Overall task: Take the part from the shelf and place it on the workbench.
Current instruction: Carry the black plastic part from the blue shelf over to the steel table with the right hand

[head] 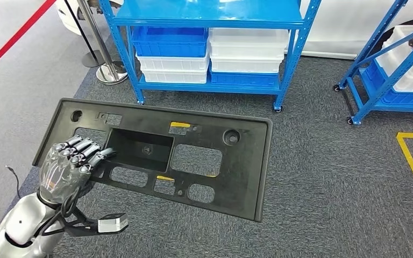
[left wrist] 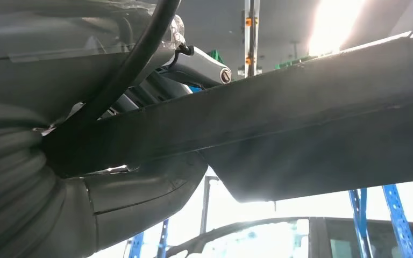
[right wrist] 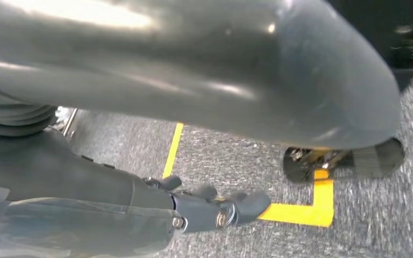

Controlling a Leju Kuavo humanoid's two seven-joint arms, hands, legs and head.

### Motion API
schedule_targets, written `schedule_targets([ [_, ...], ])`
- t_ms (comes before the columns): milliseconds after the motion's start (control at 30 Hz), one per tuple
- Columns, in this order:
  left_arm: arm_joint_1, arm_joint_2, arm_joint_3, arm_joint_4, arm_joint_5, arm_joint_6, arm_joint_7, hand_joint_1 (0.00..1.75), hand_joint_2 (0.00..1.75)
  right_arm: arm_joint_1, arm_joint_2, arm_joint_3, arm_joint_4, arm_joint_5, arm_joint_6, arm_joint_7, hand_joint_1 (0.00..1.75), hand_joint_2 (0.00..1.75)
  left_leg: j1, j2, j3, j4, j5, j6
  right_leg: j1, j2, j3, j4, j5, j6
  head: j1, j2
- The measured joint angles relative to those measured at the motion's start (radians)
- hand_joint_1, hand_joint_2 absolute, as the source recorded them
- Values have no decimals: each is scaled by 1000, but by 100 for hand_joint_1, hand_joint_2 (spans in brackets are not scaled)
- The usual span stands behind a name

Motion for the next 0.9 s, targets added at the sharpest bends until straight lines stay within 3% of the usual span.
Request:
schedule_targets([
  [33, 2, 1, -2, 3, 0, 0, 2, 175, 175, 0, 0, 1, 0, 0, 0, 0, 0, 0, 5, -7, -6, 6, -1, -6, -6, 0, -11, 25, -2, 10, 0, 0],
  [67, 2, 3, -5, 5, 0, 0, 5, 175, 175, 0, -1, 2, 0, 0, 0, -1, 0, 0, 12, -16, -14, 17, -4, -14, -14, 0, -1, 9, 16, 21, 0, 0],
  [133, 3, 5, -7, 8, 1, 0, 15, 175, 175, 2, -2, 4, 0, 0, 0, -2, 0, 0, 27, -35, -34, 51, -16, -38, -31, 18, 55, -94, 67, 44, 0, 0],
  [167, 4, 8, -8, 9, 4, 0, 22, 175, 175, 3, -1, 5, 0, -1, 1, -2, 0, 0, 31, -44, -48, 74, -25, -52, -36, 38, 77, -139, 81, 45, 0, 0],
  [233, 9, 12, -8, 9, 17, 0, 36, 175, 175, 5, 0, 6, 0, -2, 2, -3, 0, 0, 31, -59, -73, 106, -35, -73, -38, 63, 83, -155, 76, 29, 0, 0],
  [300, 18, 15, -6, 10, 33, 0, 49, 175, 175, 4, 0, 7, 0, -4, 3, -3, 0, 0, 32, -71, -82, 111, -32, -82, -33, 47, 75, -141, 76, 3, -1, 0],
  [333, 22, 17, -5, 11, 39, 1, 54, 175, 175, 4, -1, 7, 0, -5, 3, -4, 0, 0, 34, -62, -86, 117, -35, -82, -31, 37, 75, -140, 77, -7, -1, 0],
  [367, 24, 18, -4, 11, 42, 1, 56, 175, 175, 4, -1, 7, 0, -5, 3, -4, 0, 0, 33, -44, -95, 136, -48, -80, -28, 26, 74, -141, 79, -15, -1, 0],
  [433, 27, 19, -3, 11, 45, 1, 58, 175, 175, 5, -1, 7, 0, -5, 3, -4, 0, 0, 27, 1, -140, 239, -108, -73, -19, 2, 70, -143, 83, -28, -1, 0],
  [500, 30, 20, -3, 11, 50, 0, 62, 175, 175, 6, -1, 7, 0, -5, 3, -4, 0, 0, 21, 14, -195, 373, -171, -66, -8, -24, 64, -143, 85, -34, -1, 0],
  [533, 33, 20, -2, 11, 54, 0, 65, 175, 175, 7, -1, 7, 0, -6, 3, -4, 0, 0, 18, 15, -206, 407, -181, -61, -3, -37, 62, -143, 86, -36, -1, 0],
  [567, 37, 20, -1, 11, 59, -2, 68, 175, 175, 7, -1, 7, 0, -6, 3, -4, 0, 0, 14, 16, -198, 403, -173, -54, 2, -49, 61, -143, 86, -36, -1, 0],
  [600, 40, 20, 1, 11, 64, -5, 70, 175, 175, 7, -1, 7, 0, -8, 3, -4, 0, 0, 9, 20, -169, 360, -150, -45, 6, -61, 61, -143, 86, -37, -1, 0],
  [667, 42, 20, 7, 11, 72, -15, 71, 175, 175, 6, 0, 7, 0, -10, 3, -4, 0, 0, -7, 61, -91, 223, -107, -22, 13, -85, 64, -143, 86, -36, -1, 0],
  [733, 41, 20, 12, 11, 76, -24, 72, 175, 175, 6, 1, 7, 0, -11, 3, -4, 0, 0, -23, 95, -53, 145, -93, -9, 16, -106, 67, -148, 88, -30, -1, 0],
  [767, 42, 20, 14, 11, 80, -29, 72, 175, 175, 5, 1, 7, 0, -11, 3, -4, 0, 0, -27, 94, -53, 139, -93, -8, 15, -116, 70, -152, 89, -25, -1, 0],
  [833, 44, 20, 18, 11, 94, -46, 74, 175, 175, 2, 2, 7, 0, -11, 4, -5, 0, 0, -25, 68, -48, 122, -80, -2, 12, -130, 82, -160, 90, -12, -1, 0],
  [900, 44, 19, 21, 11, 121, -69, 77, 175, 175, 2, 2, 8, 0, -11, 4, -7, 0, 0, -19, 44, -37, 98, -63, 8, 11, -88, 74, -129, 62, -4, -1, 0],
])
